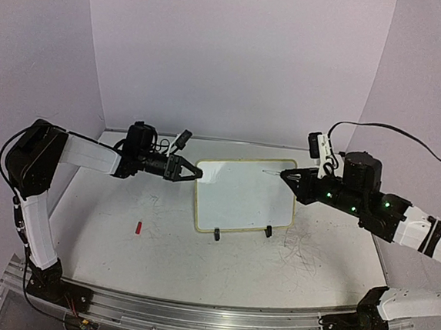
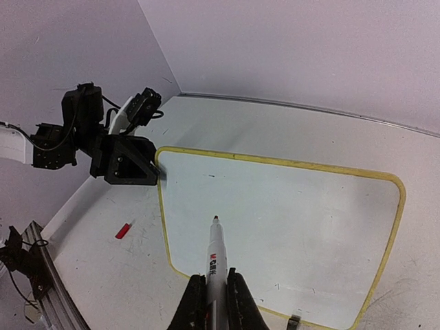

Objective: Write a sentence on the whiteboard
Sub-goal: Hold the whiteboard at the center of the board.

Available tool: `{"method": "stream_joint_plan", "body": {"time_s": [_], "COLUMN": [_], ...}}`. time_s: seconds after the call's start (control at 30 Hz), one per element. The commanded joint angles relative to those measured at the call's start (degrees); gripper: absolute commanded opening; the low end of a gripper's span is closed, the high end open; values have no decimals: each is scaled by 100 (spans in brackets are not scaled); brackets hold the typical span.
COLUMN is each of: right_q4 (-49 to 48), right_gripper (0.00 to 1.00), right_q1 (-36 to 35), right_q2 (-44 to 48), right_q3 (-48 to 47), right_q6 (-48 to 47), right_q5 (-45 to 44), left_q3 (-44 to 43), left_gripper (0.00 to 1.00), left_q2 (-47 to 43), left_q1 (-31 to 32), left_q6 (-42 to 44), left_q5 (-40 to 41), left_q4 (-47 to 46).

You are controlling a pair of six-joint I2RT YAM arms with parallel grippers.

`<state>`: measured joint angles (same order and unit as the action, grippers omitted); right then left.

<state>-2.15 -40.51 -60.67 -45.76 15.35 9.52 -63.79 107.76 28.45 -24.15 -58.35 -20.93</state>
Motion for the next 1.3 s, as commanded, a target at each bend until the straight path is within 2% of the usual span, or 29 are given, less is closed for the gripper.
{"method": "stream_joint_plan", "body": {"time_s": [0.0,0.27,0.37,0.6,0.83,0.93,1.27], "right_q4": [-293,-294,-299,-292,-76,-83,97], "right_gripper": [0,0,0,0,0,0,0], "right_q1": [-11,-60,-74,-108,-116,-119,-237], "right_q2": [-16,-15,-35,-152,142,404,271], "right_q3": [-188,-135,-134,-232,-112,3,20], "right_q6": [116,193,266,322,493,540,-29], "right_q5": [177,157,122,166,-698,-948,-588], "left_q3": [75,80,42,43,90,104,155], "left_gripper": [25,19,13,6,0,0,0], "left_q2": [-38,-30,47,79,17,-5,-110], "left_q1": [-3,-6,-6,-6,9,34,109], "left_q6": [-48,-70,-153,-144,-56,-25,32], "left_q5": [-234,-132,-99,-75,-17,-9,72], "left_q4": [-525,-588,-587,-594,-596,-596,-603]}}
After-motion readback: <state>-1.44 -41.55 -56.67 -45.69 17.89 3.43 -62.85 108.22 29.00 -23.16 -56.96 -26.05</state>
